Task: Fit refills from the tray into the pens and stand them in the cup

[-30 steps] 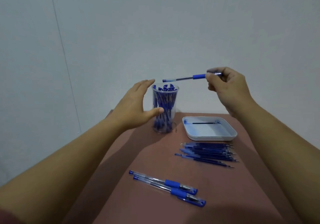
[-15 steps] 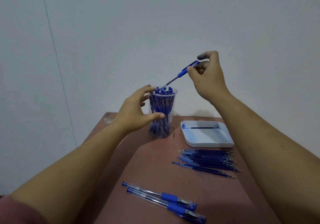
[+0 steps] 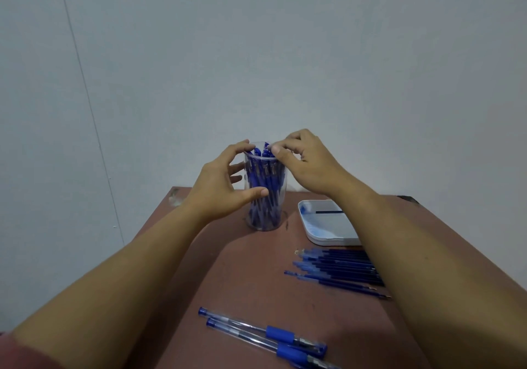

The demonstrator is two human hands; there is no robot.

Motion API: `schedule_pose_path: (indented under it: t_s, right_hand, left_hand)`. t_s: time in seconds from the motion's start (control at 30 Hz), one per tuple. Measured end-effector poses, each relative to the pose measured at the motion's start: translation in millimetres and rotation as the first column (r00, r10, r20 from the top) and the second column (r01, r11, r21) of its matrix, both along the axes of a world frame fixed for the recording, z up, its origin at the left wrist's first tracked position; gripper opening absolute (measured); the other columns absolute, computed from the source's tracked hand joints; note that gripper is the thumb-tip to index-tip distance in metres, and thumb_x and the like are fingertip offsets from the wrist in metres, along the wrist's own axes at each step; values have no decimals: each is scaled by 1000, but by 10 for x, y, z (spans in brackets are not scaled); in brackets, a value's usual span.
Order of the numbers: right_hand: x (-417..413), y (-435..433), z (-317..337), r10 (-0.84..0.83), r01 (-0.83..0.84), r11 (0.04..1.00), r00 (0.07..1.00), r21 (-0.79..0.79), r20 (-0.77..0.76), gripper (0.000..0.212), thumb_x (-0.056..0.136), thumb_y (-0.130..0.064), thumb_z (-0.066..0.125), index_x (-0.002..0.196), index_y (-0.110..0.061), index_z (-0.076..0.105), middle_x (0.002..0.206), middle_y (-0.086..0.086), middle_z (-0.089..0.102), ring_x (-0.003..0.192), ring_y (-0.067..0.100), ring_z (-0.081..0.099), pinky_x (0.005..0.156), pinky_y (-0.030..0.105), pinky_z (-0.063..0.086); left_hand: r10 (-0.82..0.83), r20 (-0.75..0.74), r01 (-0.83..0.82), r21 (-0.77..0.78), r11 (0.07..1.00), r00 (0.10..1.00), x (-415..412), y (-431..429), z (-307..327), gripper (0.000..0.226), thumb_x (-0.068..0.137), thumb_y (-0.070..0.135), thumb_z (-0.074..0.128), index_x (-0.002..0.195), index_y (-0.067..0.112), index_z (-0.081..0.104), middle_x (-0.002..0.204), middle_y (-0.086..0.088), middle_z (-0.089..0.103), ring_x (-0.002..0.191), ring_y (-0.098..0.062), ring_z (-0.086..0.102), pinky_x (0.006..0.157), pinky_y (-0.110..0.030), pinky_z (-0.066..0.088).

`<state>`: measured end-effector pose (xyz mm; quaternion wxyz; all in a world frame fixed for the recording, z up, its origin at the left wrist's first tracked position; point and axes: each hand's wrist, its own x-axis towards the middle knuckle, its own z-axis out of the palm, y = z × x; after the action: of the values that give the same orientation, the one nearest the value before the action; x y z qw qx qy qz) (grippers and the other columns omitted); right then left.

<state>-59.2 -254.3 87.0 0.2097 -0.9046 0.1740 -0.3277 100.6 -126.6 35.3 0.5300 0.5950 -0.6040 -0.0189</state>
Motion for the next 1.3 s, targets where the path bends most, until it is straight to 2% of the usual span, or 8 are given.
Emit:
schedule_pose_path:
  t_s: [0.13, 0.33, 0.47, 0.6, 0.8, 1.07, 1.2, 1.3]
  right_hand:
    - [-88, 81, -29, -33, 34, 998, 999, -57, 4, 37, 96, -44, 52, 130, -30, 58, 115, -5, 46, 114, 15, 41, 97, 29, 35]
    - [-537, 315, -136, -42, 38, 995, 998, -95, -46, 38, 94, -41, 58, 131, -33, 54, 120, -11, 45, 114, 9, 39, 98, 29, 35]
    - [-952, 538, -368, -16, 2, 996, 988, -88, -153, 23, 91, -41, 61, 115, -39, 61, 113, -17, 52, 106, 2, 45, 91, 21, 34]
    - [-1249, 741, -607, 44, -47, 999, 963, -8, -266, 16, 85, -49, 65, 99, -41, 66, 101, -25, 59, 102, -6, 54, 87, 20, 44]
    - [-1366, 1006, -732, 126, -112, 992, 939, 62, -321, 31, 73, -60, 69, 92, -35, 72, 95, -21, 63, 97, -2, 58, 82, 20, 47]
    - [-1272, 1008, -795, 81, -83, 996, 922, 11, -378, 16, 90, -43, 62, 95, -32, 73, 92, -13, 61, 89, 3, 56, 81, 32, 49]
    - [-1295, 1033, -774, 117, -115, 993, 902, 29, -416, 17, 90, -43, 64, 101, -34, 74, 95, -17, 60, 95, -8, 53, 80, 11, 41]
    - [-1296, 1022, -769, 104, -110, 994, 893, 12, -439, 18, 91, -42, 63, 104, -35, 73, 98, -15, 60, 94, -1, 55, 80, 14, 43]
  left_hand:
    - [62, 56, -65, 64, 996, 997, -46, 48, 64, 85, 69, 33, 87, 140, 32, 41, 153, 12, 37, 128, -17, 53, 100, -24, 46]
    - [219, 328, -283, 161, 946, 919, -338, 464, 96, 92, 84, 47, 70, 155, 27, 15, 158, 7, 28, 141, -10, 31, 107, -23, 26]
    - [-83, 361, -88, 434, 897, 929, -528, 912, -63, 95, 68, 79, 59, 148, 34, 33, 150, 14, 39, 131, 5, 37, 112, -23, 31]
    - [-303, 368, -4, 641, 768, 879, -761, 1195, -273, 111, 59, 84, 66, 152, 39, 23, 156, 26, 19, 142, 10, 14, 119, -23, 19]
    - [-257, 477, -121, 628, 769, 841, -979, 1204, -362, 97, 76, 78, 54, 154, 35, 16, 161, 18, 13, 146, 3, 8, 121, -26, 13]
    - [-137, 500, -227, 599, 768, 855, -983, 1141, -430, 92, 78, 83, 31, 154, 32, 24, 160, 15, 21, 147, -2, 17, 120, -31, 19]
    - [-151, 524, -237, 600, 765, 838, -1000, 1173, -433, 93, 78, 83, 32, 154, 31, 24, 161, 13, 19, 147, -3, 16, 120, -30, 17]
    - [-171, 520, -223, 608, 762, 837, -993, 1203, -433, 103, 70, 89, 28, 154, 30, 22, 162, 12, 17, 148, -4, 14, 121, -32, 16]
